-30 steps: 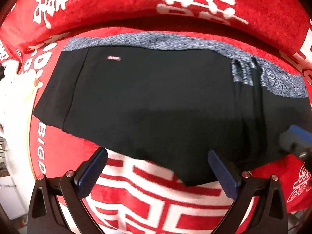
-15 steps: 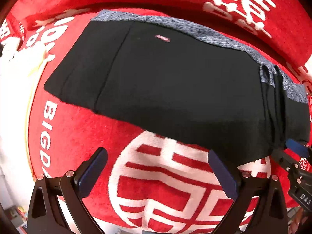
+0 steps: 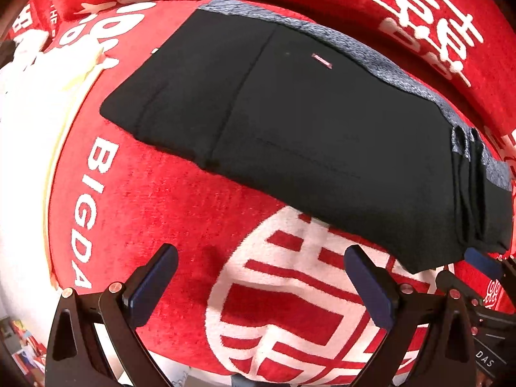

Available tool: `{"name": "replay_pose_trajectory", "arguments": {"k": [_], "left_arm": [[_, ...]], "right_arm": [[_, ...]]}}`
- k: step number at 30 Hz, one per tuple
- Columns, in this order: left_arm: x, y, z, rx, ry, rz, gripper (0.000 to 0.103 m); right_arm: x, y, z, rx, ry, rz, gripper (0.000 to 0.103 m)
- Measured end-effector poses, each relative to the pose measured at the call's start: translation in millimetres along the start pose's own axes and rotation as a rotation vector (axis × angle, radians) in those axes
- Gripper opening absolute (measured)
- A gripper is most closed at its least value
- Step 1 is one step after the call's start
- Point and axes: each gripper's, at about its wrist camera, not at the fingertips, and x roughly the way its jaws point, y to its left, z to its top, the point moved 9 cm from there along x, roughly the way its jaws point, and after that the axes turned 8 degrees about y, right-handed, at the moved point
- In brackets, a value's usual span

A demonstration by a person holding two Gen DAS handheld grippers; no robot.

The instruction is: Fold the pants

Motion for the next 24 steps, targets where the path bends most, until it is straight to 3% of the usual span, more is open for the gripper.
{"name": "replay_pose_trajectory", "arguments": {"k": [24], "left_arm": [[-6.7, 34.4, 23.3, -0.07, -0.028, -0.067, 0.103]], "right_arm": [[11.4, 1.8, 4.5, 0.005, 0.028, 0.003, 0.069]]}}
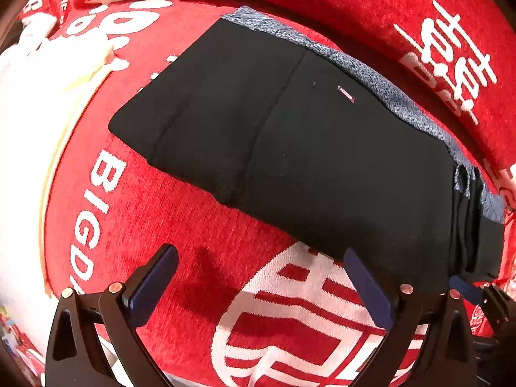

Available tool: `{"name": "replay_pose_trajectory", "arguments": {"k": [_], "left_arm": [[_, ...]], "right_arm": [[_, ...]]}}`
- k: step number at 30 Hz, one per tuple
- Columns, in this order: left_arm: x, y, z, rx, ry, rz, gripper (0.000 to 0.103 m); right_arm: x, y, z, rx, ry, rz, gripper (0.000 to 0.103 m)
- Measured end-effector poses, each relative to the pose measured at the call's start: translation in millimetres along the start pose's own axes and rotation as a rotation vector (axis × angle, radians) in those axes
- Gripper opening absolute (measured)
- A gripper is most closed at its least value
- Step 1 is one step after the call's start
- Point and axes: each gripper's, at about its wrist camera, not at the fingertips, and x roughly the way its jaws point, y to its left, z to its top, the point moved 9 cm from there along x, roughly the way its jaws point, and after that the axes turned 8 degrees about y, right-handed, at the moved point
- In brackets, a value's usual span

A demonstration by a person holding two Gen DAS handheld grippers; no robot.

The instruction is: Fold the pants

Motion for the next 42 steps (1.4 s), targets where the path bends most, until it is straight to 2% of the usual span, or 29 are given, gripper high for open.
{"name": "replay_pose_trajectory", "arguments": {"k": [6, 9, 12, 14, 19, 22, 25, 29, 31, 33, 35, 37, 39, 40, 41, 42], "left_arm": [[3.6, 26.5, 1.4, -0.026, 0.014, -0.015, 0.103], [3.2, 33.7, 7.1, -0.052, 0.003, -0.065, 0.103], [0.0, 50.7, 17.7, -0.119, -0.028, -0.14, 0.103], [-1.7, 62.9, 25.1, -0.166, -0.06, -0.205, 0.103], [0.5, 81.4, 40.7, -0.238, -0.121, -0.458, 0.103], [-9.5, 80.6, 49.4, -0.237, -0.158, -0.542, 0.103], [-11.4, 78.8, 53.2, -0.254, -0.157, -0.64, 0.103], [-8.9, 69.5, 58.9, -0.253, -0.178, -0.643, 0.103], [-19.5, 63.7, 65.1, -0.261, -0.191, -0.656, 0.103], [-31.1, 47.3, 73.2, -0.199, -0.24, -0.654, 0.103], [-25.7, 41.2, 77.6, -0.155, -0.234, -0.579, 0.103], [-4.2, 43.3, 79.8, -0.178, -0.166, -0.509, 0.101], [1.0, 47.4, 81.6, -0.191, -0.157, -0.459, 0.09], [-3.8, 46.0, 82.3, -0.166, -0.179, -0.395, 0.075], [-4.2, 45.0, 82.2, -0.136, -0.185, -0.316, 0.065], [-2.2, 44.6, 82.3, -0.109, -0.186, -0.244, 0.045]], "right_arm": [[3.6, 3.2, 1.8, -0.009, 0.006, -0.003, 0.072], [4.7, 5.1, 3.2, -0.013, 0.008, -0.002, 0.073], [5.4, 6.5, 4.1, -0.015, 0.01, -0.001, 0.074], [6.0, 7.0, 5.6, -0.019, 0.011, 0.0, 0.074], [8.8, 7.7, 6.6, -0.033, 0.006, -0.002, 0.075], [10.0, 8.3, 7.3, -0.039, 0.004, -0.001, 0.075], [13.1, 11.1, 7.3, -0.046, 0.004, -0.009, 0.075], [15.6, 13.0, 9.4, -0.053, 0.01, -0.023, 0.075], [15.4, 13.8, 9.4, -0.05, 0.01, -0.015, 0.075], [15.0, 13.5, 7.9, -0.049, 0.007, -0.006, 0.075], [15.3, 13.2, 8.3, -0.055, 0.008, -0.007, 0.075], [15.2, 12.0, 9.0, -0.059, 0.011, -0.012, 0.075], [13.9, 12.0, 10.2, -0.059, 0.012, -0.012, 0.076], [12.1, 11.6, 10.8, -0.057, 0.01, -0.007, 0.076], [8.2, 10.5, 12.3, -0.053, 0.005, 0.003, 0.076], [1.4, 9.4, 13.3, -0.038, -0.006, 0.03, 0.076]]}}
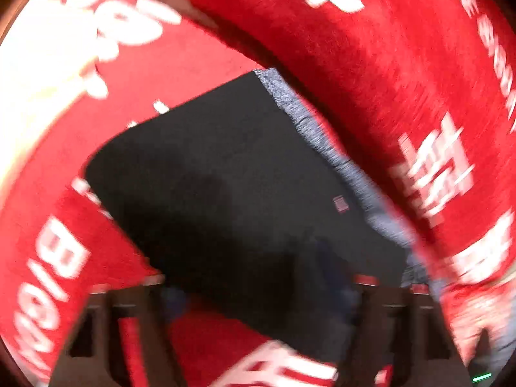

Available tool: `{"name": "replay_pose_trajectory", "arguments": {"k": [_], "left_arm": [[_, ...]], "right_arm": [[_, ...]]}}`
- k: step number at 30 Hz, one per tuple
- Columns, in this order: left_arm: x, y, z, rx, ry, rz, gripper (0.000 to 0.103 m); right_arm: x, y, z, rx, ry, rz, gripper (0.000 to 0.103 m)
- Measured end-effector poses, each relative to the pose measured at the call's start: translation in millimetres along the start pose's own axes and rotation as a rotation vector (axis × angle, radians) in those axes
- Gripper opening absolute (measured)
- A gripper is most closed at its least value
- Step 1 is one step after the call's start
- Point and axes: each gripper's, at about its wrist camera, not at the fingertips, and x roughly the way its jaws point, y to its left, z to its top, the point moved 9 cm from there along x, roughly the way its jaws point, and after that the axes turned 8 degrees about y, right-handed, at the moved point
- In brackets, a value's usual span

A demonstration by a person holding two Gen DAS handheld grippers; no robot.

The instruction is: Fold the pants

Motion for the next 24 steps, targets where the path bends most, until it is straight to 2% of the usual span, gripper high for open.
{"name": "replay_pose_trajectory", "arguments": {"k": [1, 4, 6, 10, 14, 18, 22, 24], "left_arm": [[1.4, -0.6, -1.2, 0.054, -0.003, 0.085, 0.041], [-6.2, -16.3, -3.7, 0.178, -0.077, 0.176, 0.038], [-12.1, -34.8, -9.4, 0.327, -0.151, 0.286, 0.038], [-11.2, -63.7, -26.1, 0.544, -0.226, 0.431, 0.038], [-7.9, -72.1, -32.8, 0.632, -0.248, 0.504, 0.038], [-10.3, -68.2, -33.8, 0.631, -0.247, 0.512, 0.038], [-10.6, -59.9, -36.4, 0.626, -0.246, 0.524, 0.038], [-10.9, -59.9, -36.4, 0.622, -0.251, 0.523, 0.038]], "right_arm": [[-6.2, -1.6, 1.8, 0.01, -0.011, 0.019, 0.076], [-38.2, -7.1, 14.4, 0.064, -0.069, 0.087, 0.076], [-64.1, -8.6, 36.0, 0.088, -0.1, 0.14, 0.076], [-91.9, 6.3, 88.7, 0.069, -0.077, 0.242, 0.082], [-104.4, 65.1, 155.8, -0.047, 0.003, 0.329, 0.084], [-88.9, 135.1, 188.1, -0.167, 0.134, 0.379, 0.084], [-51.1, 189.5, 198.2, -0.294, 0.256, 0.307, 0.085], [-27.2, 205.6, 200.4, -0.339, 0.317, 0.217, 0.085]]}}
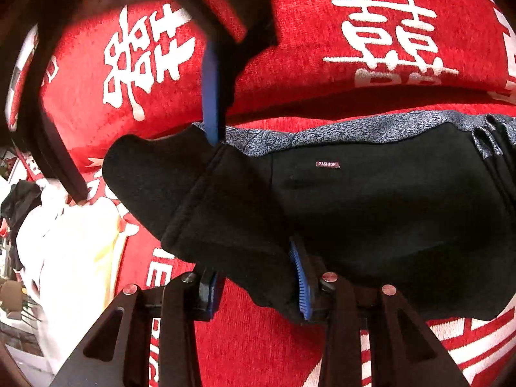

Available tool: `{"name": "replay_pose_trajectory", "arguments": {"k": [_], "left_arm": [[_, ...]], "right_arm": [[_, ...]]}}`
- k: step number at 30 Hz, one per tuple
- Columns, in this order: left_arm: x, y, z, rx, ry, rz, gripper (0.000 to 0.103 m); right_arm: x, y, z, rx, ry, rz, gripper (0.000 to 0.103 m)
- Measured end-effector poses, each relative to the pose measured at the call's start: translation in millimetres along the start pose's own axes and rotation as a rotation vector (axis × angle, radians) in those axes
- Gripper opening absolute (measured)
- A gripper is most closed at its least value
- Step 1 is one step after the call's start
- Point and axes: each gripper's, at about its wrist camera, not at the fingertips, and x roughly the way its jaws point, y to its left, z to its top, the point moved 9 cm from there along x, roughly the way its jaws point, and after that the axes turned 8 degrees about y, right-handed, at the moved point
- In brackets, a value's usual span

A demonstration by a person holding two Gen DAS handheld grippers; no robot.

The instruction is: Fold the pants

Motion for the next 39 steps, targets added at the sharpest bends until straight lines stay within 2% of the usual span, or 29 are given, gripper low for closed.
{"name": "replay_pose_trajectory", "arguments": {"k": [2, 3, 4, 5, 6, 7, 11, 17, 20, 24, 26, 31, 33, 36, 39], "left_arm": [[2.0, 1.2, 1.1, -0.001, -0.004, 0.004, 0.038], [1.8, 0.7, 1.8, 0.001, -0.008, 0.007, 0.038], [2.7, 0.5, 1.9, 0.006, -0.007, 0.009, 0.038], [4.7, 0.5, 1.1, 0.012, -0.001, 0.006, 0.038], [5.7, -1.5, -0.3, 0.019, 0.008, -0.003, 0.038], [2.4, -2.8, 0.7, 0.027, -0.006, -0.007, 0.038], [-29.7, -18.1, 14.0, 0.09, -0.088, -0.041, 0.038], [-100.3, -50.5, 43.1, 0.114, -0.171, -0.157, 0.038], [-133.6, -75.4, 52.4, 0.125, -0.197, -0.219, 0.038], [-174.6, -128.7, 67.9, 0.193, -0.231, -0.294, 0.038], [-192.1, -168.7, 70.6, 0.255, -0.238, -0.323, 0.038], [-206.9, -267.9, 59.7, 0.407, -0.206, -0.37, 0.038], [-202.0, -304.1, 50.7, 0.463, -0.188, -0.378, 0.038], [-179.5, -351.3, 31.6, 0.529, -0.119, -0.37, 0.038], [-154.6, -369.4, 19.4, 0.563, -0.069, -0.348, 0.038]], "right_arm": [[18.5, 2.1, 6.0, -0.031, 0.063, -0.05, 0.085], [27.9, -0.5, 6.9, -0.038, 0.099, -0.073, 0.082], [33.0, -6.1, 6.4, -0.032, 0.113, -0.094, 0.049], [35.8, -12.6, 5.7, -0.027, 0.113, -0.111, 0.028], [33.8, -18.2, 3.5, -0.012, 0.097, -0.101, 0.02], [26.5, -22.0, 0.5, 0.005, 0.061, -0.07, 0.018], [-9.7, -37.6, -25.1, 0.023, -0.096, 0.016, 0.017], [-75.0, -68.1, -97.5, 0.108, -0.366, 0.271, 0.017], [-103.3, -89.7, -143.8, 0.157, -0.501, 0.35, 0.017], [-131.7, -132.0, -220.1, 0.245, -0.652, 0.423, 0.017], [-140.6, -159.4, -260.1, 0.299, -0.706, 0.452, 0.017], [-129.8, -230.2, -342.0, 0.429, -0.762, 0.486, 0.017], [-109.6, -262.0, -371.9, 0.491, -0.774, 0.498, 0.018], [-68.2, -305.7, -390.7, 0.596, -0.749, 0.504, 0.018], [-30.8, -334.5, -399.6, 0.668, -0.712, 0.508, 0.018]]}}
